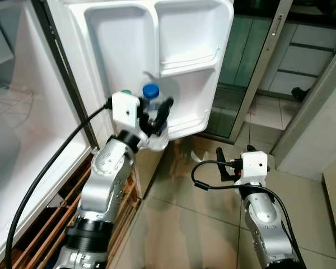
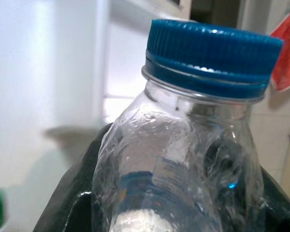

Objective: Restocking fridge

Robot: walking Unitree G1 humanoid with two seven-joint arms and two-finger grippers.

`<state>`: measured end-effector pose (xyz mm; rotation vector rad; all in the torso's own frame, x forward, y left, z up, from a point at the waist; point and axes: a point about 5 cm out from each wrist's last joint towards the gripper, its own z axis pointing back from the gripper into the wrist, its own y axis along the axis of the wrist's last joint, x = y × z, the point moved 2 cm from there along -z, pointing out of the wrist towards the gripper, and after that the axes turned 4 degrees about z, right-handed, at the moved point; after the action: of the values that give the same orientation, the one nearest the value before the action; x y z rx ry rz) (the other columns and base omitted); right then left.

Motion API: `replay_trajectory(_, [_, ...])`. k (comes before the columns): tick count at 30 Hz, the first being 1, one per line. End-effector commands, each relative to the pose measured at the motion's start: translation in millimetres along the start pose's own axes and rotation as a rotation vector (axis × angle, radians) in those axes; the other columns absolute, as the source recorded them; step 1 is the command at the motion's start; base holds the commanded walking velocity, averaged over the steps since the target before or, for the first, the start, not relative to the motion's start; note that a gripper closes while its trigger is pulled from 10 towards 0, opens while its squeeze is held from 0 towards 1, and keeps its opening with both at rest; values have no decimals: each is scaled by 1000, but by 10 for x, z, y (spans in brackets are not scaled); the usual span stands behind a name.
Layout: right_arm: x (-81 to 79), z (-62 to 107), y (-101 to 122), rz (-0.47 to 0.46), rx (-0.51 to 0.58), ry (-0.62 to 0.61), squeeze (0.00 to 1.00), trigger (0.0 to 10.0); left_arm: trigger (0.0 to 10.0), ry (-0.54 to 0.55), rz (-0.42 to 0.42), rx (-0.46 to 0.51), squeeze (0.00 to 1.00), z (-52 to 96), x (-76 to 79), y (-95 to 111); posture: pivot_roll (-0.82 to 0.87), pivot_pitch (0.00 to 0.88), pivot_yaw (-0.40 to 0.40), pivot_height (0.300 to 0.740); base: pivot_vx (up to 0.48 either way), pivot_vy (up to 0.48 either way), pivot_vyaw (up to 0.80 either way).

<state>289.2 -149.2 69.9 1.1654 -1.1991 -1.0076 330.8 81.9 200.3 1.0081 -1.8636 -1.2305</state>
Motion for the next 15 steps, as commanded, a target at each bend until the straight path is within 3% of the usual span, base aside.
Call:
replay_trajectory(1, [-171,-38,156,-19,47,117,0,10000,10000,29,-6,50,0,-120,38,65,-160,0,22,740,0,0,0])
replay_trajectory(4, [-283,10,225,-38,46,219,0,10000,10000,95,0,77,0,-184,31,50,-195,0,11,740,0,0,0])
replay_trajectory(7, [-291,98,215,-27,27,264,0,10000,10000,155,-3,87,0,-180,-10,15,-216,0,3,740,0,0,0])
replay_trajectory(13, [-228,228,180,-23,-18,333,0,10000,10000,198,-102,118,0,-196,24,-34,-246,0,-12,740,0,0,0])
replay_trajectory(15, [-246,350,185,-25,-50,386,0,10000,10000,207,-190,193,0,-218,72,72,-261,0,-5,740,0,0,0])
